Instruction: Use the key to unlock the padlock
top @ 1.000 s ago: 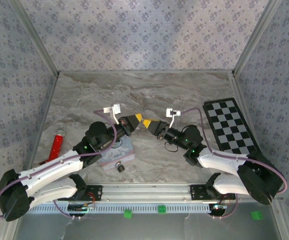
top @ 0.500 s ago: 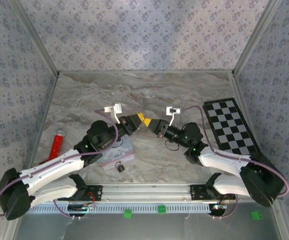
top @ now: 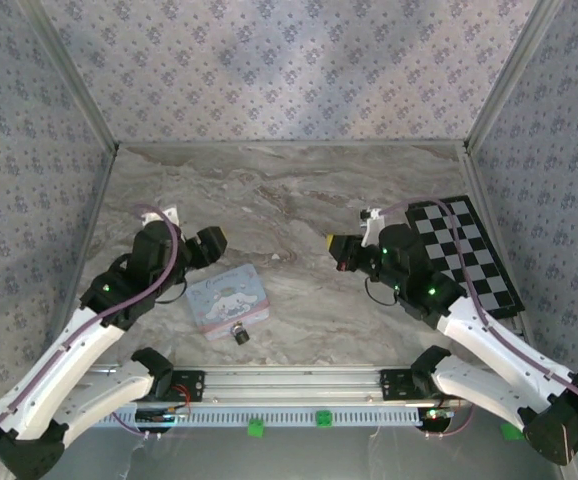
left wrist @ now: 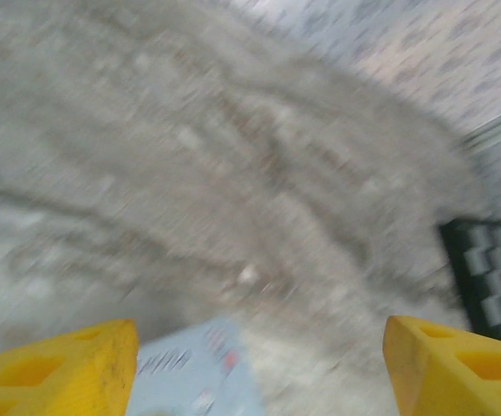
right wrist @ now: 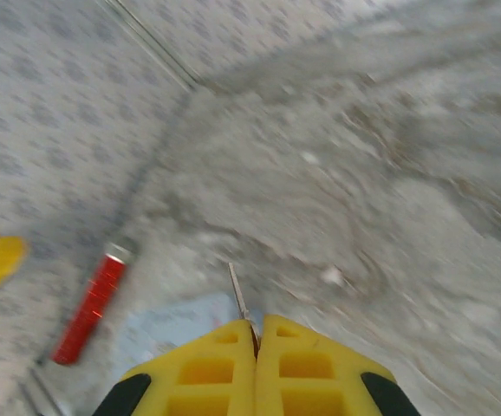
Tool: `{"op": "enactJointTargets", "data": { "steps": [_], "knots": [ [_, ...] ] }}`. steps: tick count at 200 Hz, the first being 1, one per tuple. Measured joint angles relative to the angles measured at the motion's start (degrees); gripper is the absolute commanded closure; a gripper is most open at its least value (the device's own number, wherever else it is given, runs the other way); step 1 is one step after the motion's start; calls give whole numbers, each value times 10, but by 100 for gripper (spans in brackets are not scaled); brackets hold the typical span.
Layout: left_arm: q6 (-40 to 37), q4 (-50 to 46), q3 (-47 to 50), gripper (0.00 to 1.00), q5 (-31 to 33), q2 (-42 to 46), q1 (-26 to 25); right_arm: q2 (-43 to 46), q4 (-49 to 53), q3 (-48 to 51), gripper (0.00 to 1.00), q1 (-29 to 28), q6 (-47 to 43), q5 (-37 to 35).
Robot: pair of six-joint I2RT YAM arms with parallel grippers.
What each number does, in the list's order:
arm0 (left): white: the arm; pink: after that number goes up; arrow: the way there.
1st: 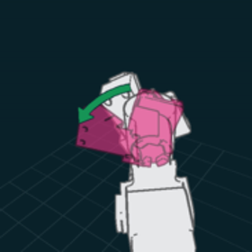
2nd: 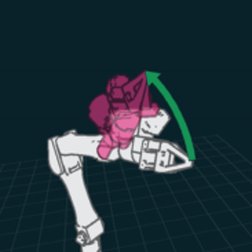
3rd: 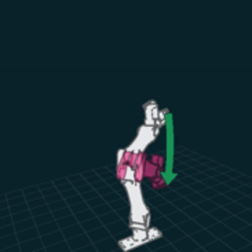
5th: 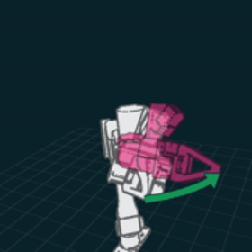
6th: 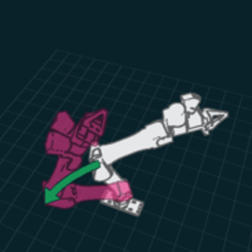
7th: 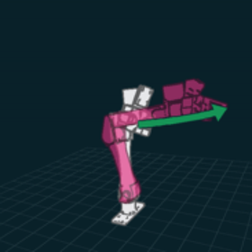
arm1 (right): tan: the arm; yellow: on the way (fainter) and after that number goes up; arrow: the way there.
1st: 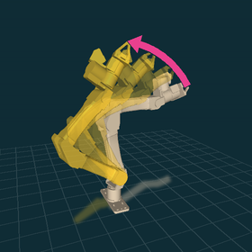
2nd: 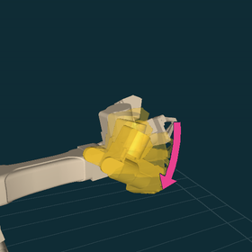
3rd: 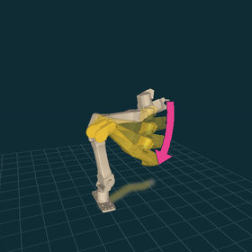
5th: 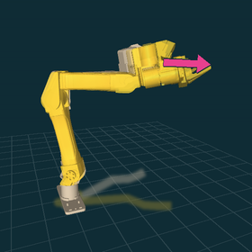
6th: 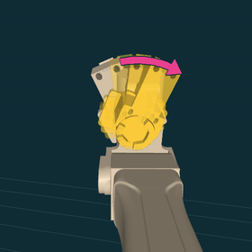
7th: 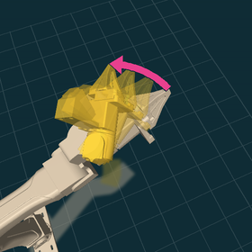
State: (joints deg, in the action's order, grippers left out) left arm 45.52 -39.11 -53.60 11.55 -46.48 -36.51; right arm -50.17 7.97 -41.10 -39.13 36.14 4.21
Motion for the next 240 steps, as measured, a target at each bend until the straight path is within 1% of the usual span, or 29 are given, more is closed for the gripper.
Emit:
{"op": "enactJointTargets", "data": {
  "steps": [11, 19, 42, 62, 77, 99, 122, 150, 171, 199, 240],
  "knots": [
    [9, -60, -2, 24, 4, -6, -19, 0, 35, 6, 100, 0, -12, -9],
    [22, -106, -1, 24, 7, -9, -45, 2, 50, 13, 100, 0, -16, -13],
    [63, -178, 29, 24, 5, -16, -115, 2, 84, 34, 100, 0, -26, -22],
    [103, -210, 75, 25, 0, -3, -163, 2, 100, 42, 100, 0, -32, -27],
    [136, -223, 116, 25, -2, 11, -186, 2, 103, 43, 100, 1, -35, -30],
    [174, -232, 162, 20, 1, 35, -205, 2, 103, 43, 100, 5, -41, -30],
    [196, -213, 201, 15, 5, 59, -208, 2, 102, 43, 100, 8, -43, -30],
    [202, -141, 242, 13, 3, 80, -209, 2, 97, 50, 100, 15, -43, -29],
    [202, -85, 260, 13, 2, 76, -203, 2, 94, 56, 100, 17, -43, -29],
    [177, -22, 268, 13, -8, 47, -167, 2, 90, 64, 100, 19, -43, -28],
    [93, 69, 264, 15, -34, -17, -96, 2, 84, 68, 100, 21, -39, -19]
  ]
}}
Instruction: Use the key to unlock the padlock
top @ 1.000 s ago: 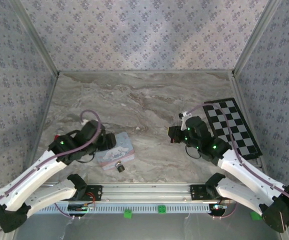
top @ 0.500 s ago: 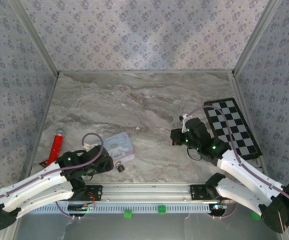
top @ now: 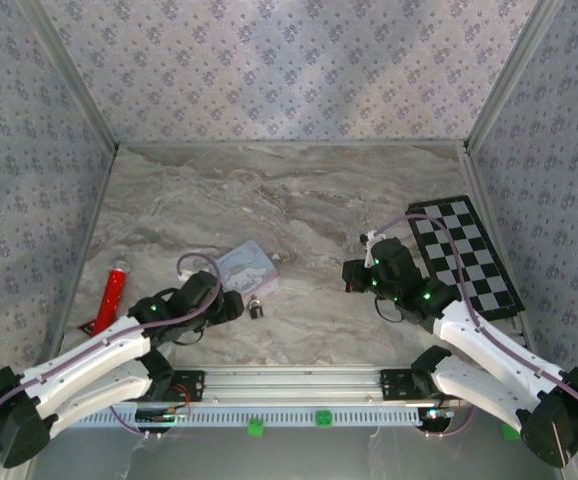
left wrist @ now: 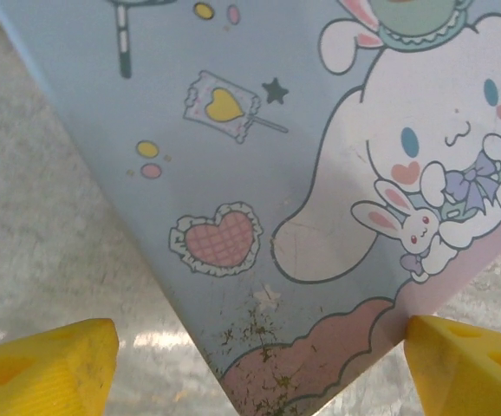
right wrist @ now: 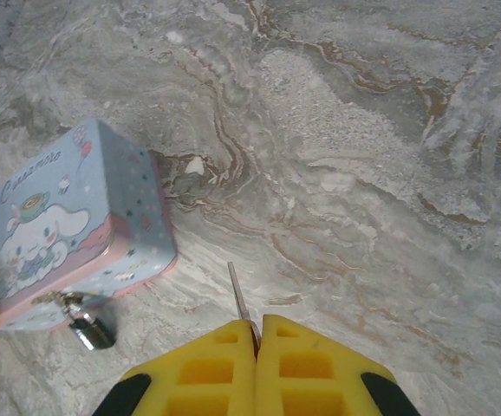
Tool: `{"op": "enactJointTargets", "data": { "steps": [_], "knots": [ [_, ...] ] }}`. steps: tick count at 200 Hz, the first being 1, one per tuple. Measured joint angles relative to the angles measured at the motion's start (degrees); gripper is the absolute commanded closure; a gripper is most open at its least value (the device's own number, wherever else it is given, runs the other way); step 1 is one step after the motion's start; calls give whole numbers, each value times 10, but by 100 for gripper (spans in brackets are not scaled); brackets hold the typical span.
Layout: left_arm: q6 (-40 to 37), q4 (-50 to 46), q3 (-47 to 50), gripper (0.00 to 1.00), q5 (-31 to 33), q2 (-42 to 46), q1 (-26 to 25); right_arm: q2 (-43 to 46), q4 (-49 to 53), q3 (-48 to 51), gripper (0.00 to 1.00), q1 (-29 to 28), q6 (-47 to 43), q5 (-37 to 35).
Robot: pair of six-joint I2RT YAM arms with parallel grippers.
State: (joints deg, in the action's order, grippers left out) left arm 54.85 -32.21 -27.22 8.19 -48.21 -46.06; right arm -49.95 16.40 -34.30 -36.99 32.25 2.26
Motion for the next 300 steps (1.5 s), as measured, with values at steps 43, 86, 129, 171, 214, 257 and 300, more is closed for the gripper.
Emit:
{"op": "enactJointTargets", "data": {
  "steps": [43, 86, 129, 171, 214, 257, 300],
  "knots": [
    [-97, 53, -42, 17, -9, -85, 69, 7, -3, 0, 100, 0, 11, 3],
    [-175, 106, -61, 15, -3, -139, 134, 9, -3, 0, 100, 0, 21, 5],
    [-212, 76, -79, 13, 55, -132, 140, 19, -3, 0, 100, 0, 38, 11],
    [-160, 63, -40, 16, 60, 47, 134, 19, -7, 0, 100, -2, 50, 16],
    [-95, 150, 62, 14, 38, 155, 58, 17, -21, 1, 100, -11, 59, 16],
    [-60, 264, 105, 15, 39, 73, -14, 10, -31, 7, 100, -19, 64, 15],
    [-48, 368, 105, 25, 59, -54, -31, 13, -34, 26, 100, -21, 74, 13]
  ]
}}
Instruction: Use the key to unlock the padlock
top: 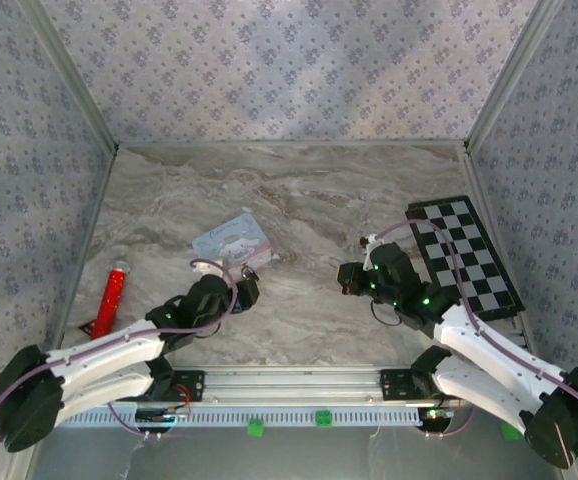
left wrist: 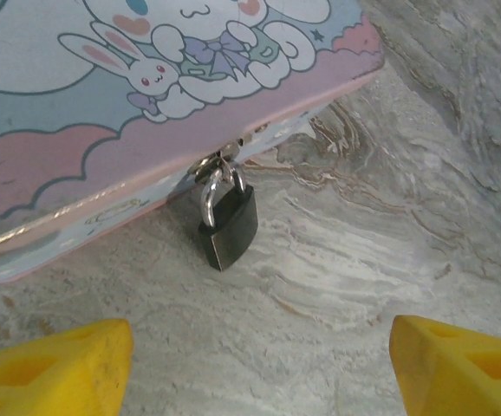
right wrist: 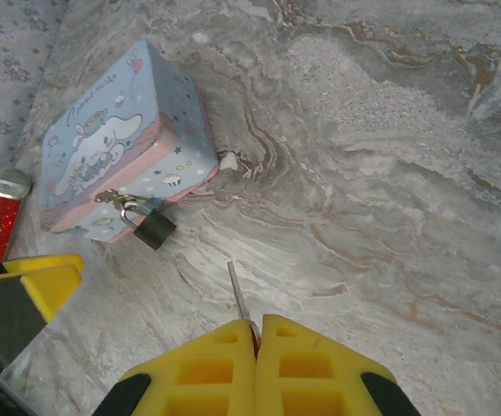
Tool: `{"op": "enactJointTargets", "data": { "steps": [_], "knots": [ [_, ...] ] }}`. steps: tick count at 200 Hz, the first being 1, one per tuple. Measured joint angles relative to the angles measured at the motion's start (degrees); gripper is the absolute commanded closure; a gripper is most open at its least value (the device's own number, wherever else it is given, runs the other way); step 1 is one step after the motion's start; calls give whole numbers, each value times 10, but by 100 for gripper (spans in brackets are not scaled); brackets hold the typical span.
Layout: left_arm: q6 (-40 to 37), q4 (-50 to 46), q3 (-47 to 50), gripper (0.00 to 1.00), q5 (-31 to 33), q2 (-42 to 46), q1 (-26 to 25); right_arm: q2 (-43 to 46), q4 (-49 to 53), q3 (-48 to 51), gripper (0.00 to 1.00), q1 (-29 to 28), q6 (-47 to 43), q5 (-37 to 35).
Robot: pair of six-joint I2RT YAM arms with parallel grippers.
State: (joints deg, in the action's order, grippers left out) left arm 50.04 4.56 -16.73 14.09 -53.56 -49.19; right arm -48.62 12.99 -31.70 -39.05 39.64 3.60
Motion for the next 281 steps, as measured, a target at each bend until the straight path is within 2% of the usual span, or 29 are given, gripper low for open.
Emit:
{"op": "enactJointTargets", "data": {
  "steps": [35, 72, 109, 126, 187, 262, 281],
  "knots": [
    [0, 78, 0, 29, 21, -83, 2, 6, 0, 4, 100, 0, 0, 0],
    [2, 142, 0, 33, 15, -150, 27, 18, 1, 10, 100, 1, 0, -2],
    [4, 180, -1, 35, 2, -199, 40, 19, 0, 15, 100, 3, 0, -2],
    [5, 201, -2, 39, -4, -227, 51, 21, 0, 18, 100, 3, 0, -2],
    [5, 273, -17, 47, -10, -287, 71, 20, 0, 18, 100, 5, 0, -1],
    [10, 343, -23, 75, -28, -341, 91, 8, 2, 15, 100, 6, 0, 3],
    [13, 350, -23, 85, -38, -344, 91, 1, 2, 15, 100, 5, 3, 4]
  ]
}}
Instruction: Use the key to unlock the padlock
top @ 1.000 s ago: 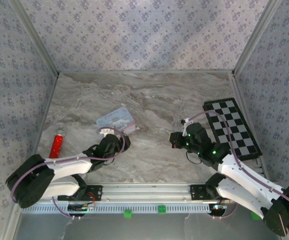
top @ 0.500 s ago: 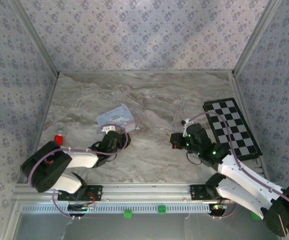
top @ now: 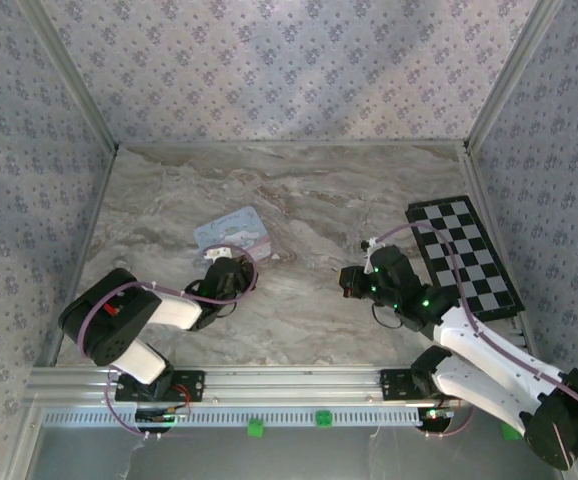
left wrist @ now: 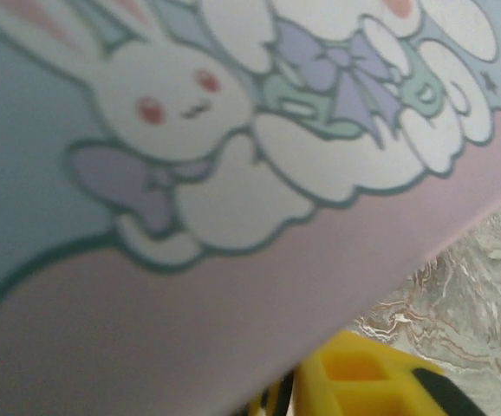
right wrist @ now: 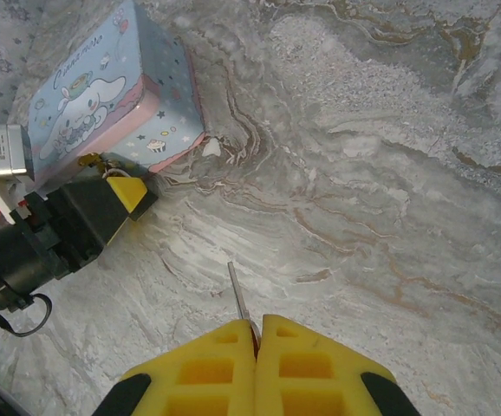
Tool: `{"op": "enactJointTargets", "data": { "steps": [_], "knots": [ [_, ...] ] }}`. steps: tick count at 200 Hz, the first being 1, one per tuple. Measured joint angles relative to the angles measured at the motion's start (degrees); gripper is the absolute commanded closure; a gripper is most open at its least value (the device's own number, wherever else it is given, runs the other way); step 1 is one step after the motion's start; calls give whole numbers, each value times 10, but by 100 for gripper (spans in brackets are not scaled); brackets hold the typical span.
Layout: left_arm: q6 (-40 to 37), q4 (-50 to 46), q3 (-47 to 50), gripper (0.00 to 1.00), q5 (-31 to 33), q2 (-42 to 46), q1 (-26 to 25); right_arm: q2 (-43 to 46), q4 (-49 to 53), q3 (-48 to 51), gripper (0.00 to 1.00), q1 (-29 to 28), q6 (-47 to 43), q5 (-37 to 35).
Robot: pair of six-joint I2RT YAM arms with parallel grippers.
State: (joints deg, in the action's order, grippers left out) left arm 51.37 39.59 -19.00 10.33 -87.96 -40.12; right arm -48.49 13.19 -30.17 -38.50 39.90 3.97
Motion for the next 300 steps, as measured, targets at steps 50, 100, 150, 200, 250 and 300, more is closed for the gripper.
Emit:
{"op": "enactJointTargets", "data": {
  "steps": [50, 100, 150, 200, 250, 300],
  "knots": [
    [19, -19, 0, 93, -16, 17, -1, -19, -2, 0, 100, -2, 13, 8],
    [43, -66, 5, 100, -34, 67, -2, -39, -15, 0, 100, -14, 21, 18],
    [71, -115, 4, 100, -59, 93, -8, -71, -49, 0, 100, -44, 39, 20],
    [108, -145, 1, 100, -83, 109, -8, -139, -142, 13, 100, -73, 90, 52],
    [131, -172, -17, 100, -106, 110, -8, -209, -230, 41, 100, -98, 138, 75],
    [164, -170, -20, 100, -128, 109, -8, -281, -332, 51, 100, -104, 200, 103]
  ]
}}
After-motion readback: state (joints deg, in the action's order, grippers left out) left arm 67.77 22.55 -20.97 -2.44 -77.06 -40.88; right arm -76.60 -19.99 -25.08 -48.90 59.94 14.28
